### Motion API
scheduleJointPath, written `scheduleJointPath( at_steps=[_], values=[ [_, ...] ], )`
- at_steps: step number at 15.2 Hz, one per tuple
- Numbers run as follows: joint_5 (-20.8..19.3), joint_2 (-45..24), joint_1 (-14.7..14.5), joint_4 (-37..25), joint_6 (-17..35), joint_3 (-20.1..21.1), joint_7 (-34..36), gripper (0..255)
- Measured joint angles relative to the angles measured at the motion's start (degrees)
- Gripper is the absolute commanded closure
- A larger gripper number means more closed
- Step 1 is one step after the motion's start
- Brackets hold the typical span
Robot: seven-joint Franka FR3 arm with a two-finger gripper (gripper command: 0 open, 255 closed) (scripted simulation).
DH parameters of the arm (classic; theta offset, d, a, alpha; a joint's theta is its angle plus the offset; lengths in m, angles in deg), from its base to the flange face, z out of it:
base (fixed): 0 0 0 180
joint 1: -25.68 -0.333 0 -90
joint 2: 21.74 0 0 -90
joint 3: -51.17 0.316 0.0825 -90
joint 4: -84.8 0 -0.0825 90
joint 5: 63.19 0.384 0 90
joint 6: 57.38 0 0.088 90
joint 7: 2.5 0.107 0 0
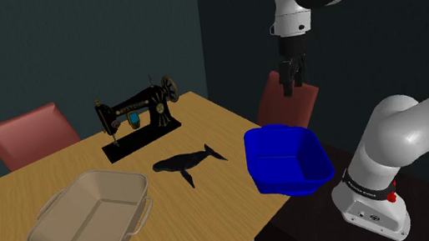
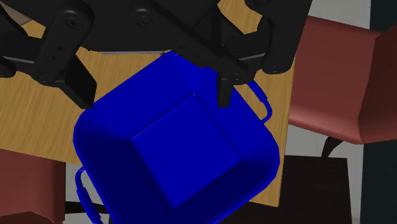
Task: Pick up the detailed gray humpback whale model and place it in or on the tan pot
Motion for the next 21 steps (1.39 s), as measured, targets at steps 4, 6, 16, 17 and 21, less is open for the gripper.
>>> scheduleJointPath(
  at_steps=[4, 6, 16, 17, 21],
  values=[
    [-0.52, -2.13, -1.06, 2.11, 5.50, -0.83, -4.25, 0],
    [-0.80, -4.02, -2.07, 3.64, 10.28, -1.53, -8.07, 0],
    [1.05, -19.26, -8.45, 6.87, 35.71, -4.07, -27.71, 0],
    [1.47, -20.77, -9.10, 6.91, 37.92, -4.37, -29.91, 0],
    [4.36, -29.01, -12.42, 4.79, 46.74, -4.60, -38.06, 0]
  ],
)
